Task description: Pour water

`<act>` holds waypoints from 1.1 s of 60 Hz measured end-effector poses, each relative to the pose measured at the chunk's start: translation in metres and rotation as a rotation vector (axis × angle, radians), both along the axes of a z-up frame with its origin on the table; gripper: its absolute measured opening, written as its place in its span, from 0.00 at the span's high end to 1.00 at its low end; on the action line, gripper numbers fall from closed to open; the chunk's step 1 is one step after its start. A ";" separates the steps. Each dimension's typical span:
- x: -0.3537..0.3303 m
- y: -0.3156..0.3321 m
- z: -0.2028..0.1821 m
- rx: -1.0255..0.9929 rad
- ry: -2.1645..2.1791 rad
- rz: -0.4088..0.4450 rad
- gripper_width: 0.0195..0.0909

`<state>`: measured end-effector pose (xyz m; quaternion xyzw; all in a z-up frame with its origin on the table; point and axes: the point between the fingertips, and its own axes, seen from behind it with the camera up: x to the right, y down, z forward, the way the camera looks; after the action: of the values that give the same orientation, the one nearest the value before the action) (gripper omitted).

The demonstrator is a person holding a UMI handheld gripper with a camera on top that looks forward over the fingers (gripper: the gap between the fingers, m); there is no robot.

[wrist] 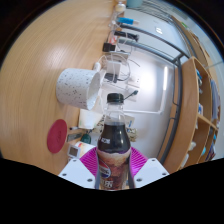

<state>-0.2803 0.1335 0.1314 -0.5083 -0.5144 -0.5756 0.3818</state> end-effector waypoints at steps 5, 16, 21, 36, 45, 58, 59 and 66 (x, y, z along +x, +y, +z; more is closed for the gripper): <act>-0.003 0.004 0.007 -0.022 -0.141 0.014 0.73; -0.027 0.014 0.006 -0.057 -0.382 0.082 0.73; -0.030 0.016 0.008 -0.056 -0.383 0.079 0.73; -0.020 0.013 0.006 -0.020 0.003 0.021 0.73; -0.012 0.006 0.023 0.077 0.611 -0.025 0.73; -0.010 0.013 0.020 0.122 1.450 -0.064 0.73; -0.009 0.014 0.019 0.108 1.504 -0.062 0.73; -0.008 0.018 -0.001 0.108 1.766 -0.077 0.73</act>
<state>-0.2885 0.1519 0.1305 -0.7654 0.0135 -0.0092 0.6433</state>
